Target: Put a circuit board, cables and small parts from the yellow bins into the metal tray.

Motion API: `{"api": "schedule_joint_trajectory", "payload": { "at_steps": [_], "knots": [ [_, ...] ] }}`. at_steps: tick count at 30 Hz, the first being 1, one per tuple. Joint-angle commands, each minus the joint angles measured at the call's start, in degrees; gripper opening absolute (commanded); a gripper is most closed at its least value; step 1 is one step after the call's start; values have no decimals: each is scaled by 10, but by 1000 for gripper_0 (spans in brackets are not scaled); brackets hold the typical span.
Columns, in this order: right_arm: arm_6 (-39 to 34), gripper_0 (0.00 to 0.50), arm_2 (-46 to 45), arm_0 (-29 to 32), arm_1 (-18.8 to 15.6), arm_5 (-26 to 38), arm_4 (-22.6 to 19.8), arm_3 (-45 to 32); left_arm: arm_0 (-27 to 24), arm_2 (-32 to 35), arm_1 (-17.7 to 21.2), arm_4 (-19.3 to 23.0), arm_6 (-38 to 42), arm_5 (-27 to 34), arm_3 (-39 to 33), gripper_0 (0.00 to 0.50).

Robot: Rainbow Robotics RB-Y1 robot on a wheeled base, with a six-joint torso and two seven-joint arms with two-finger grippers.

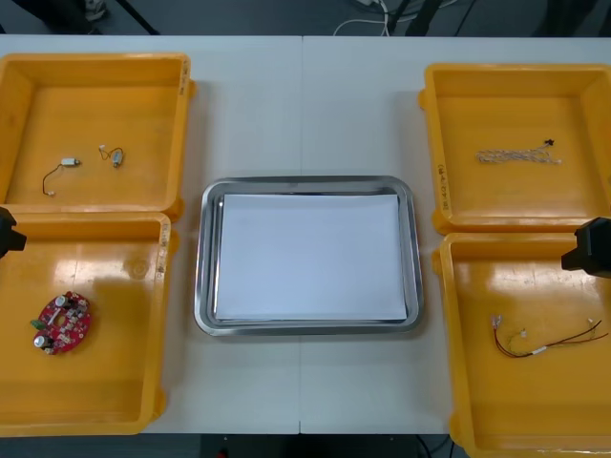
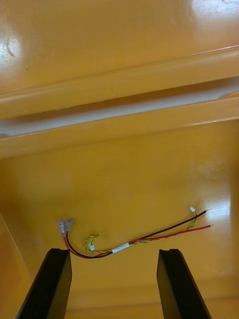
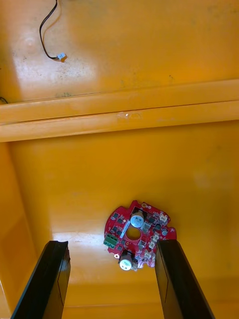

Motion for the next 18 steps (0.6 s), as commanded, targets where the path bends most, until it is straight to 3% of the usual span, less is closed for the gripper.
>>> {"api": "schedule_joint_trajectory", "payload": {
  "at_steps": [1, 8, 18],
  "knots": [
    [3, 500, -4, 7, -2, 2, 3, -8, 10, 10, -6, -6, 63, 3, -12, 500],
    [-12, 500, -4, 10, -3, 2, 21, -8, 30, -6, -21, -8, 65, 3, 7, 500],
    [-31, 500, -11, 27, -3, 2, 40, -21, 19, -16, -7, -9, 83, 3, 6, 500]
  ]
}}
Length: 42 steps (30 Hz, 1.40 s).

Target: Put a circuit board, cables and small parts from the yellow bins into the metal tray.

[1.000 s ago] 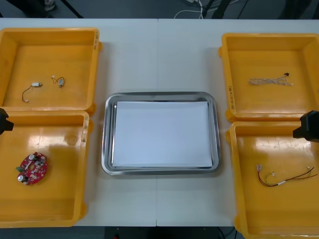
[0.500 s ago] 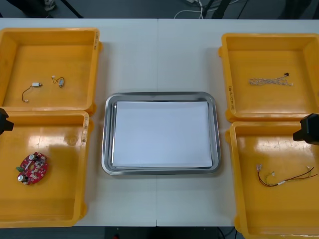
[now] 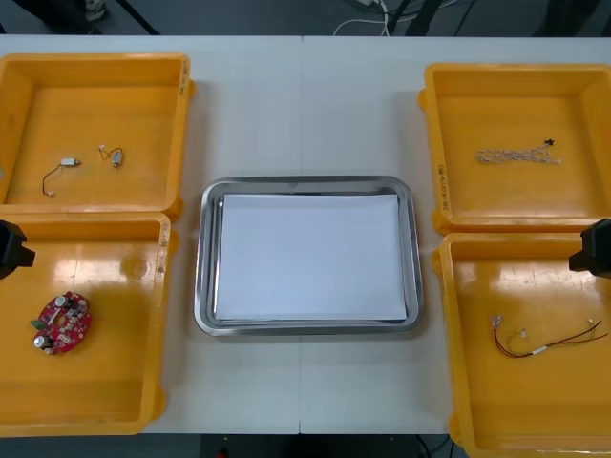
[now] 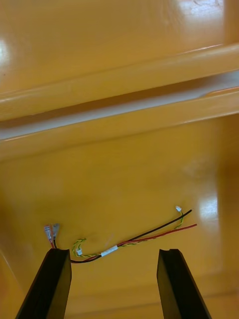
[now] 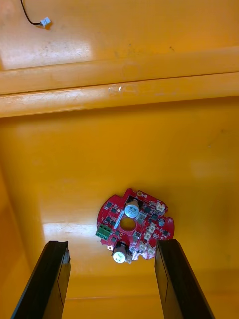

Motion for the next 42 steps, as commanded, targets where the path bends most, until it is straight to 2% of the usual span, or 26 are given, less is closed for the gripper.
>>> {"api": "schedule_joint_trajectory", "payload": {
  "at_steps": [1, 6, 19, 24, 31, 42],
  "knots": [
    [-28, 500, -12, 25, -3, 2, 13, -25, 1, -3, 5, -3, 83, 3, -1, 500],
    [-96, 500, -20, 54, -3, 2, 14, -57, 1, 20, 5, 0, 94, 3, -1, 500],
    [-209, 500, -40, 138, 1, 2, 24, -118, 20, 81, -13, -16, 127, 3, -6, 500],
    [-271, 500, -58, 162, 30, -5, 21, -132, 28, 92, -26, -26, 171, 3, -20, 500],
    [-357, 500, -72, 164, 72, -10, 31, -133, 51, 98, -47, -41, 236, 3, -23, 500],
    [-461, 500, -51, 170, 88, -32, 66, -118, 86, 99, -85, -58, 276, -7, -22, 500]
  ]
}}
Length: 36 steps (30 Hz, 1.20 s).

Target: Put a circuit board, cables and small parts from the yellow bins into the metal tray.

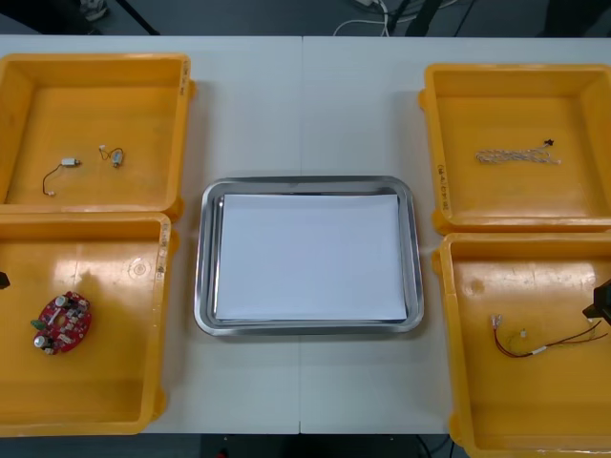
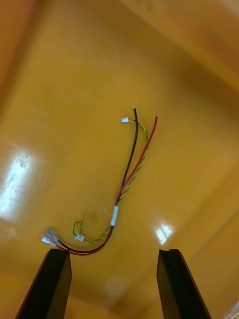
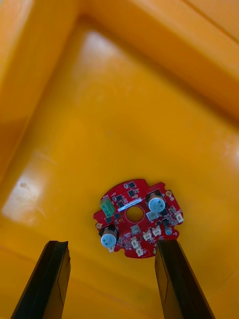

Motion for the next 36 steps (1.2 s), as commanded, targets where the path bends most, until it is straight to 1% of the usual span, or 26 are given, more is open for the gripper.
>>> {"api": "schedule_joint_trajectory", "payload": {
  "at_steps": [1, 5, 10, 16, 25, 31, 36],
  "knots": [
    [-56, 500, 8, 15, 7, -23, 19, 2, 32, 16, -27, -14, 22, -19, -17, 500],
    [-65, 500, 16, 14, 10, -44, 22, 20, 47, 16, -39, -18, 24, -54, -13, 500],
    [-73, 500, 44, 14, 14, -88, 42, 49, 58, 13, -46, -18, 24, -91, 10, 500],
    [-80, 500, 46, 13, 25, -115, 41, 78, 69, -4, -52, -23, 24, -142, 38, 500],
    [-88, 500, 61, 13, 42, -151, 35, 115, 87, -37, -52, -24, 25, -174, 59, 500],
    [-94, 500, 62, 15, 53, -147, 31, 127, 92, -52, -52, -24, 21, -193, 78, 500],
    [-103, 500, 80, 21, 53, -147, 28, 126, 93, -59, -52, -24, 15, -206, 96, 500]
  ]
}}
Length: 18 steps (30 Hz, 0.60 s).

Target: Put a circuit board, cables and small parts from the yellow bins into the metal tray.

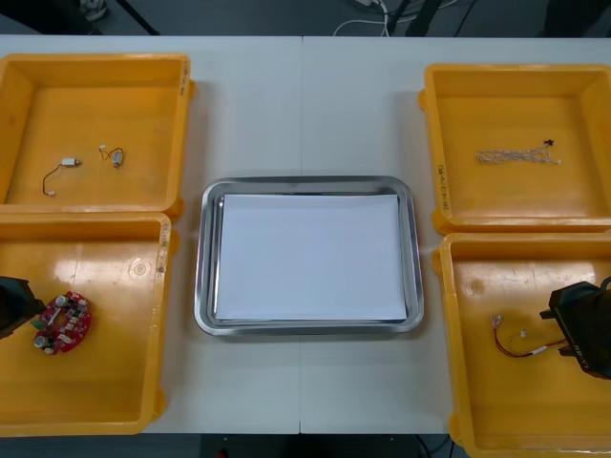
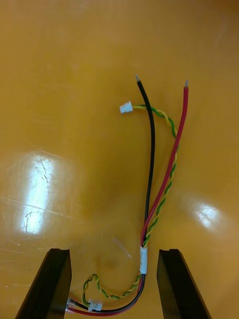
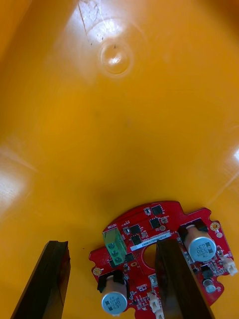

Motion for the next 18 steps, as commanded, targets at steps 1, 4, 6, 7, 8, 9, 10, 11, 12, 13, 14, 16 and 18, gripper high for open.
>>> {"api": "schedule_joint_trajectory", "payload": {
  "at_steps": [1, 4, 6, 7, 8, 9, 10, 11, 12, 13, 14, 16, 18],
  "knots": [
    [-41, 500, 23, 17, 5, 0, -5, -6, 16, -12, -6, -6, 14, -19, 11, 500],
    [-48, 500, 32, 21, 5, 0, -13, -5, 16, -15, -6, -6, 11, -34, 25, 500],
    [-50, 500, 33, 24, 5, 0, -21, -5, 16, -18, -6, -7, 9, -43, 32, 500],
    [-50, 500, 33, 25, 5, 0, -23, -5, 17, -19, -6, -7, 9, -44, 33, 500],
    [-51, 500, 34, 27, 4, 0, -24, -5, 17, -20, -6, -7, 8, -44, 34, 500],
    [-51, 500, 34, 29, 5, 0, -24, -5, 17, -20, -6, -7, 8, -45, 34, 500],
    [-51, 500, 38, 31, 5, 0, -24, -5, 17, -21, -6, -7, 8, -44, 34, 500],
    [-52, 500, 39, 33, 5, 0, -23, -5, 18, -22, -6, -7, 8, -44, 34, 500],
    [-53, 500, 40, 34, 5, 0, -23, -5, 18, -23, -6, -7, 8, -45, 34, 500],
    [-53, 500, 41, 36, 4, 0, -23, -5, 18, -25, -6, -7, 8, -44, 34, 500],
    [-54, 500, 41, 37, 5, 0, -23, -6, 19, -27, -6, -7, 8, -45, 34, 500],
    [-54, 500, 41, 37, 5, 0, -22, -6, 20, -28, -6, -7, 8, -44, 34, 500],
    [-54, 500, 41, 37, 3, 0, -21, -5, 20, -30, -6, -7, 8, -45, 34, 500]
  ]
}}
